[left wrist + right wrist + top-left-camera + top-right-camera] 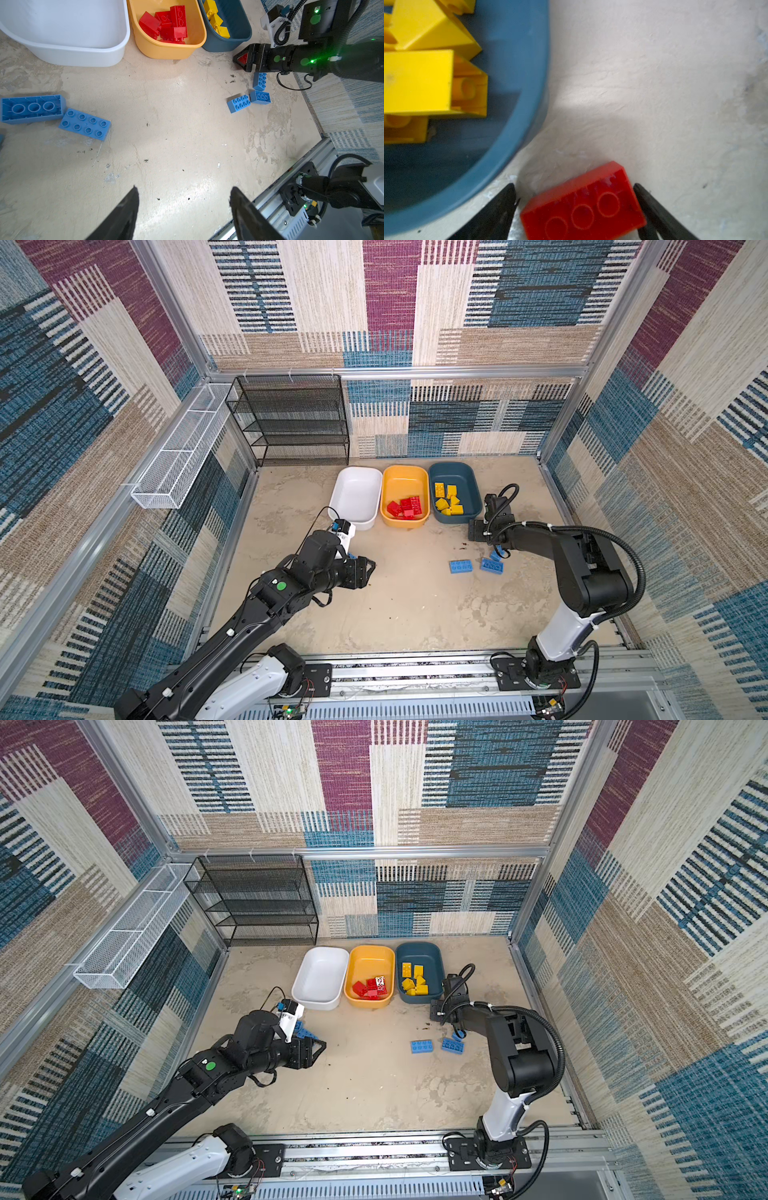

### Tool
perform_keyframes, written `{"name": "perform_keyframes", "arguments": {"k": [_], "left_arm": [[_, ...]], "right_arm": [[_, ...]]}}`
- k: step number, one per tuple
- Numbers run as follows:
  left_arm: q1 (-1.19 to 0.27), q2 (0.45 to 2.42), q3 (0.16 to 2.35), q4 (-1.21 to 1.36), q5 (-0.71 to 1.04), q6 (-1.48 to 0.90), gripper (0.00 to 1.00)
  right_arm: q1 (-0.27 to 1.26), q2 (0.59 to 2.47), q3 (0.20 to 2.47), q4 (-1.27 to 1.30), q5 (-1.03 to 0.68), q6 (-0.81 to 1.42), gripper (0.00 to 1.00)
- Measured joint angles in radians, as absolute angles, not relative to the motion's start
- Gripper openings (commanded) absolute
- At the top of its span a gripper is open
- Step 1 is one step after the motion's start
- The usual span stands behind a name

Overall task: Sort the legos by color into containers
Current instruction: 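Withdraw the left gripper while the right gripper grasps a red brick beside the teal tub, then carry the red brick into the yellow tub and open the right gripper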

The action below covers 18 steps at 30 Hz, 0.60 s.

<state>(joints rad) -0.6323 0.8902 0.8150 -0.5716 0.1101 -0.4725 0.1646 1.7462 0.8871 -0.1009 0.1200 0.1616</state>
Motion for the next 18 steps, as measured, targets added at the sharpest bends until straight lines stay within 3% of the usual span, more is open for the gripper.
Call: {"name": "perform_keyframes", "arguments": {"k": [8, 18], "left_arm": [[-0.632, 0.888, 0.815, -0.572, 0.110, -0.472, 0.70], [-0.632, 0.878, 0.808, -0.570, 0.107, -0.473, 0.70]], "right_arm": [[0.182, 1.695, 0.846, -0.120, 0.078, 0.205, 0.69], [0.217, 1.600, 0.844, -0.166, 0.063, 0.236, 0.62]]}}
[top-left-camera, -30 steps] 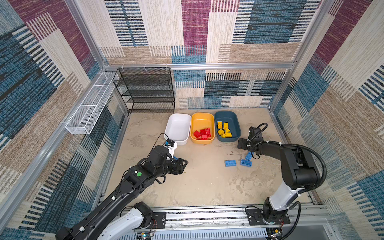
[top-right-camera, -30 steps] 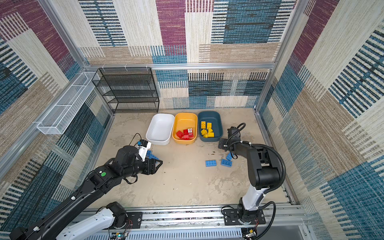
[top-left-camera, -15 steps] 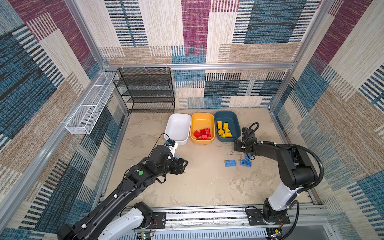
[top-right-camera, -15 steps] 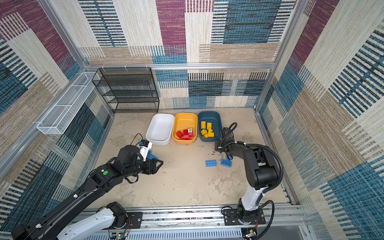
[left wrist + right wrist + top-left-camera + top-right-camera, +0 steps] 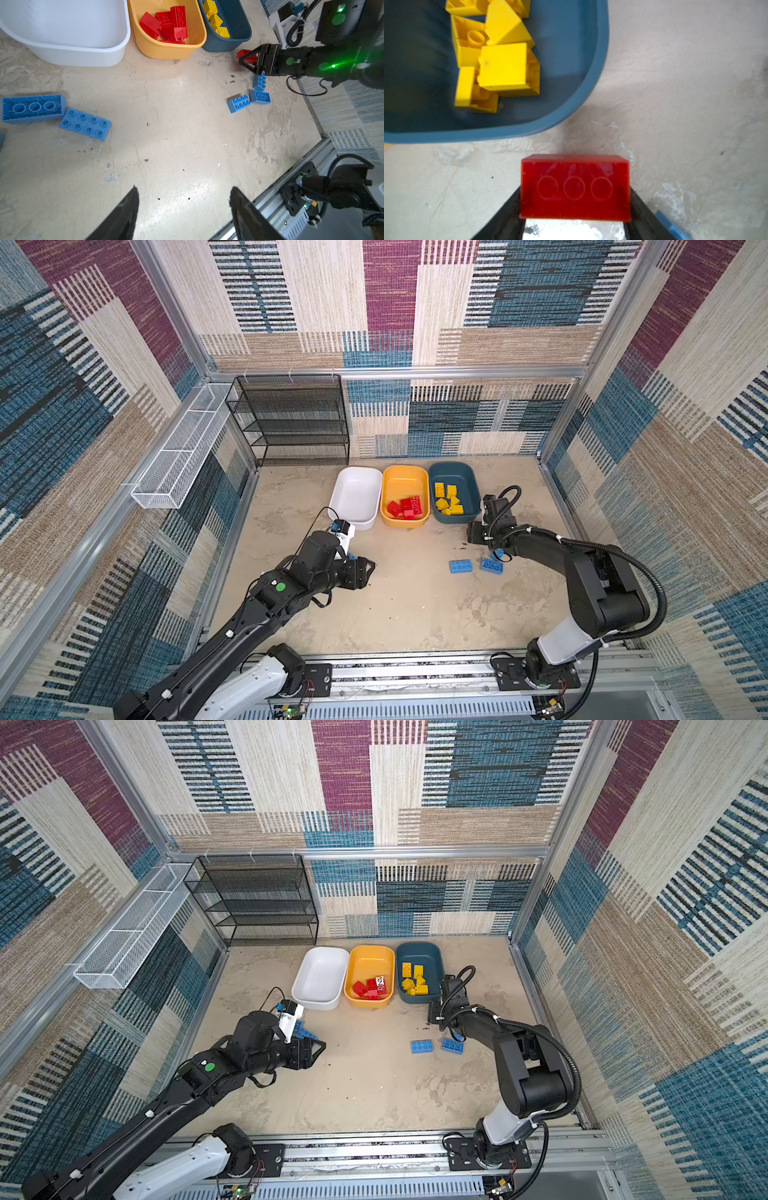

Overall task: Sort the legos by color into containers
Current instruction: 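Carry the red brick into the yellow tub and open the right gripper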

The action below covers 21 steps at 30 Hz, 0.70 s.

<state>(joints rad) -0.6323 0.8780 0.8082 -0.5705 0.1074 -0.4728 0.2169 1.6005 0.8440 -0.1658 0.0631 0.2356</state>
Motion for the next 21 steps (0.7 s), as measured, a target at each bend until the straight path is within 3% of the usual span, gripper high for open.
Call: {"name": "perform_keyframes", "arguments": {"k": [10, 21], "left_arm": [[-0.632, 0.846, 0.754, -0.563, 0.110, -0.506, 0.70], [-0.632, 0.756, 0.649, -0.580, 0.089, -0.575, 0.70]], "right_arm": [[0.308, 1.537, 0.964, -0.252, 0.052, 0.236, 0.62], [0.447, 1.758, 1.301, -0.299, 0.020, 0.230, 0.62]]}}
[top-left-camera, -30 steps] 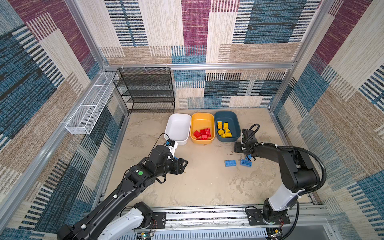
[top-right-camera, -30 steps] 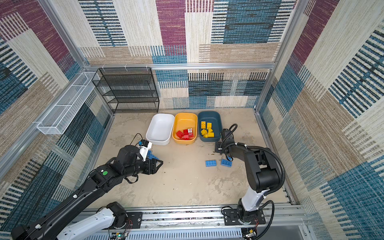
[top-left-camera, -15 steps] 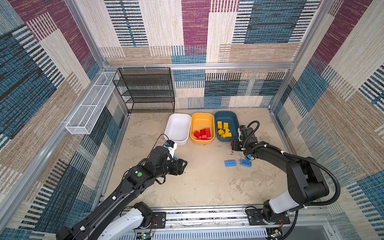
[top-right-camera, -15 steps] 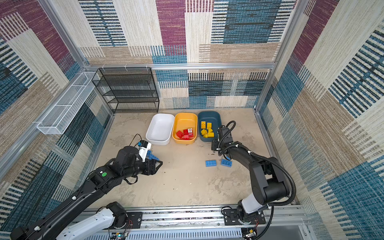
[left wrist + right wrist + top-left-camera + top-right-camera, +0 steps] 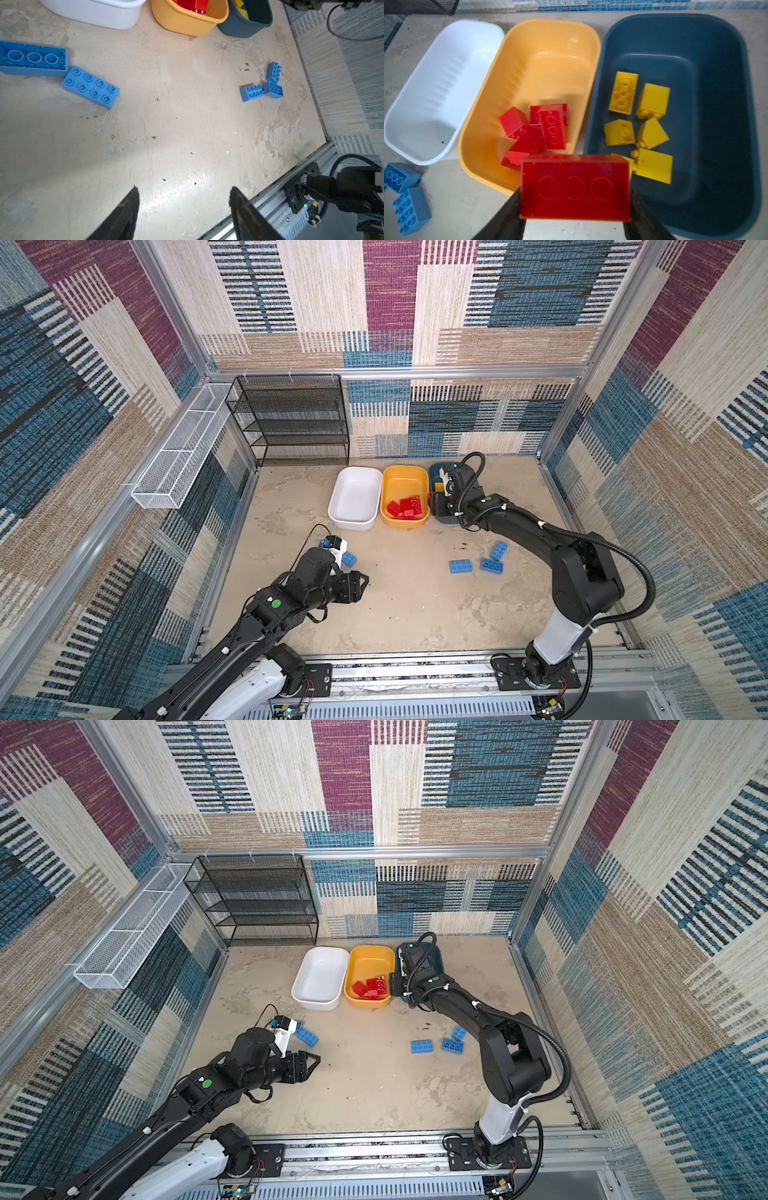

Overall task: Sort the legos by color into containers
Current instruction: 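Carry the red brick into the yellow tub and open the right gripper, then grasp a blue brick near the white tub with the left gripper while right withdraws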

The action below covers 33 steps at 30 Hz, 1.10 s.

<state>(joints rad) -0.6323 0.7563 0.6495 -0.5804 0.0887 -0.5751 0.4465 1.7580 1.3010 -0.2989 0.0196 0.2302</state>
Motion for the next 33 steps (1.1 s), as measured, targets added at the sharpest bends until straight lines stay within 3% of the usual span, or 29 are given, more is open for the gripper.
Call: {"name": "perform_keyframes", "arguments": {"k": [13, 20, 33], "left_arm": [[-0.633, 0.746, 0.591, -0.629, -0.023, -0.626, 0.68], [-0.632, 0.797, 0.601, -0.650, -0.076, -0.637, 0.70], [-0.630, 1.127, 0.688, -0.543, -0.149, -0.634, 0.74]], "right_arm": [[0.518, 1.989, 1.572, -0.341, -0.027, 0.223, 0.66], [0.518, 1.989, 1.590, -0.341, -0.046, 0.215, 0.88], [0.517, 1.673, 1.340, -0.266, -0.097, 0.182, 0.93]]}}
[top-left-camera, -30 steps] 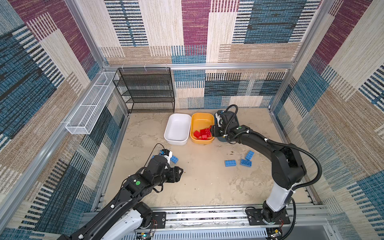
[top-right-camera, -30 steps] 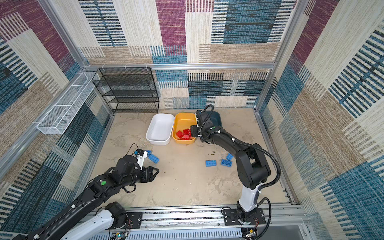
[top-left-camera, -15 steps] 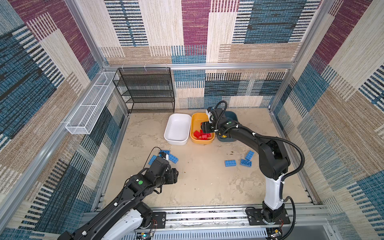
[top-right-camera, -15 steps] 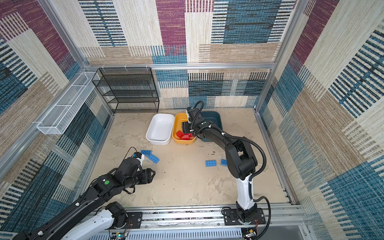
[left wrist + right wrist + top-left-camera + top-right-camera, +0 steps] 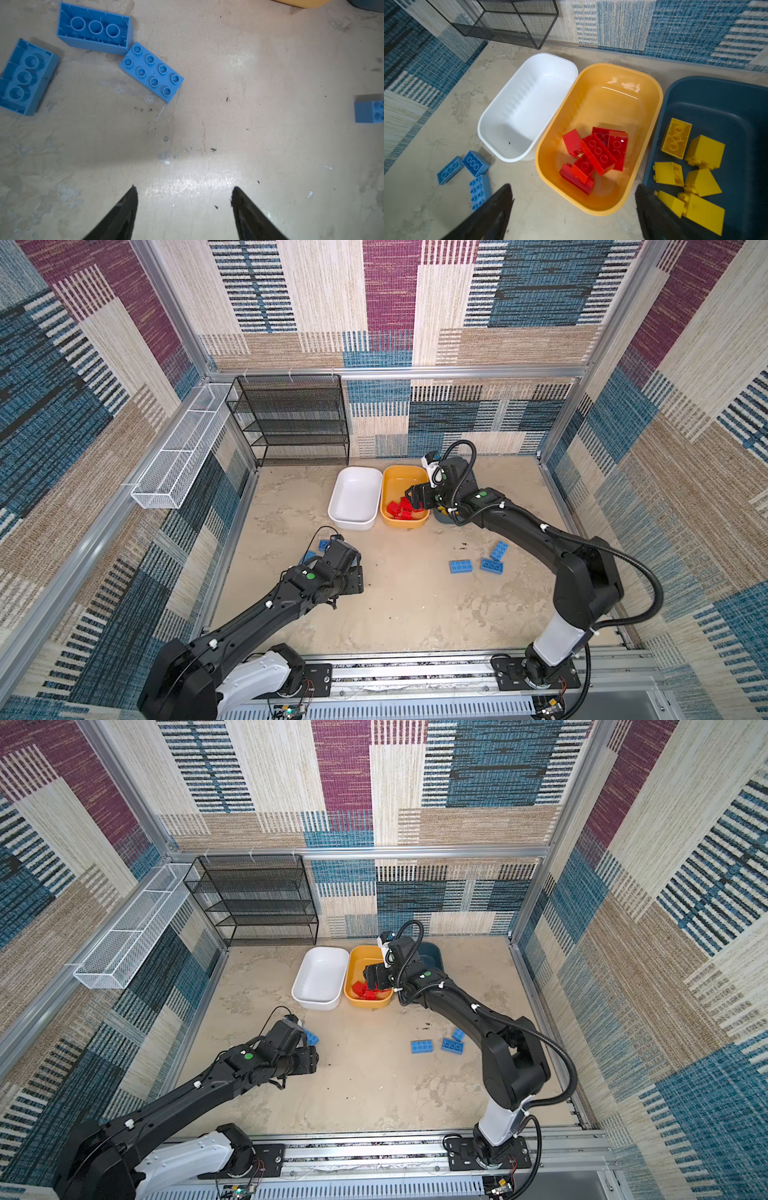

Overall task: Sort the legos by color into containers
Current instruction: 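Grasp a blue brick near the white tub with the left gripper while right withdraws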

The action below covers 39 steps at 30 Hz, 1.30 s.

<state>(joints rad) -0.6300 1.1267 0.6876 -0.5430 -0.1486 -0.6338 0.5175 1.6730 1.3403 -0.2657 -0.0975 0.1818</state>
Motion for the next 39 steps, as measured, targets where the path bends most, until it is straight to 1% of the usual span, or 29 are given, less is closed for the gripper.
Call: {"name": "perform_keyframes", "arguments": {"k": [7, 12, 17, 23, 34, 37, 39], "left_arm": [[-0.607, 1.325, 0.712, -0.445, -0.213, -0.656, 0.76], [-0.581, 1.413, 0.731, -0.414, -0.264, -0.688, 0.77], [-0.543, 1.483, 0.765, -0.384, -0.290, -0.710, 0.76], [-0.510, 1.550, 0.788, -0.360, -0.305, -0.727, 0.72], [-0.506, 1.679, 0.887, -0.326, -0.318, -0.729, 0.64], [-0.504, 1.707, 0.912, -0.314, -0.330, -0.728, 0.62], [-0.501, 1.728, 0.933, -0.306, -0.335, -0.725, 0.58]], "right_arm": [[0.517, 1.417, 1.063, -0.204, -0.105, 0.184, 0.93], [0.517, 1.238, 0.883, -0.152, -0.122, 0.208, 0.93], [0.518, 1.122, 0.768, -0.118, -0.167, 0.228, 0.94], [0.518, 1.069, 0.710, -0.093, -0.214, 0.239, 0.94], [0.518, 1.067, 0.692, -0.050, -0.242, 0.247, 0.94], [0.518, 1.065, 0.689, -0.048, -0.243, 0.247, 0.94], [0.518, 1.064, 0.689, -0.047, -0.243, 0.247, 0.94]]}}
